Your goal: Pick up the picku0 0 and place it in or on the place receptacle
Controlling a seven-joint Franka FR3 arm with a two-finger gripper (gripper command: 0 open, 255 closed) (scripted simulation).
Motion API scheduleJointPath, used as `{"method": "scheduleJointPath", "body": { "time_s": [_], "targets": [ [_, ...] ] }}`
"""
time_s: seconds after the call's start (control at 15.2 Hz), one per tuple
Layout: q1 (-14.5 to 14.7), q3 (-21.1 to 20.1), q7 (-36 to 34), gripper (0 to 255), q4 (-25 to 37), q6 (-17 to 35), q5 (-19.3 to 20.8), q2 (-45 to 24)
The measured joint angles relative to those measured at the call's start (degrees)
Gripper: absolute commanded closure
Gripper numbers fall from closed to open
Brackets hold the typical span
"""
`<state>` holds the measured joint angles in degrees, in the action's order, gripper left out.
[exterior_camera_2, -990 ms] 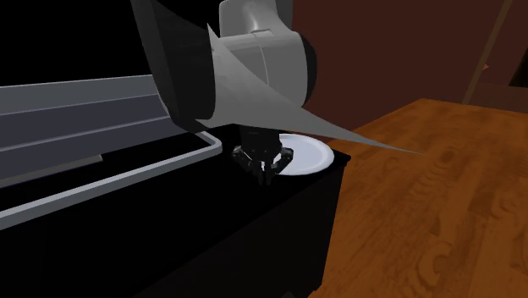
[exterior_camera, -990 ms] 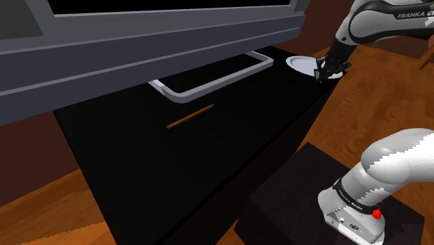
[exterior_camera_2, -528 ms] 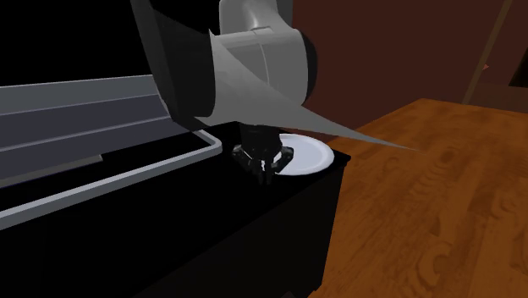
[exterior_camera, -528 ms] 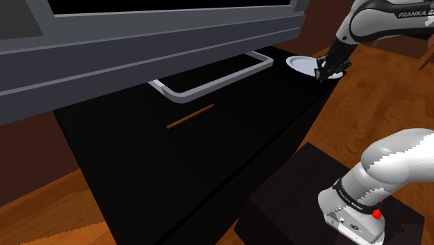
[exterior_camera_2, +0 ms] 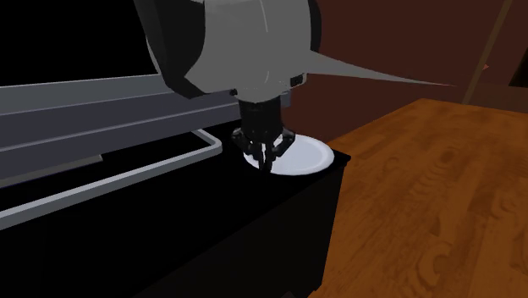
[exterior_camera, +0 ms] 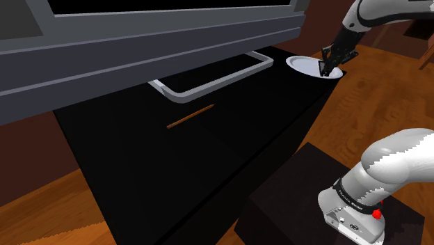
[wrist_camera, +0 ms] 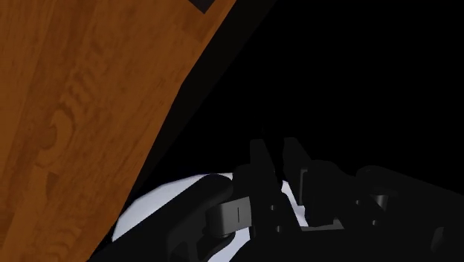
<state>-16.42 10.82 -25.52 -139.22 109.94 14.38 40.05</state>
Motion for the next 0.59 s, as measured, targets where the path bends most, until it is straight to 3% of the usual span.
{"method": "scheduleJointPath", "body": {
  "time_s": [0.59],
  "targets": [
    [0.38,-0.31,1.09,255,7.52,-5.64,-0.82,-1.77]
  ]
}}
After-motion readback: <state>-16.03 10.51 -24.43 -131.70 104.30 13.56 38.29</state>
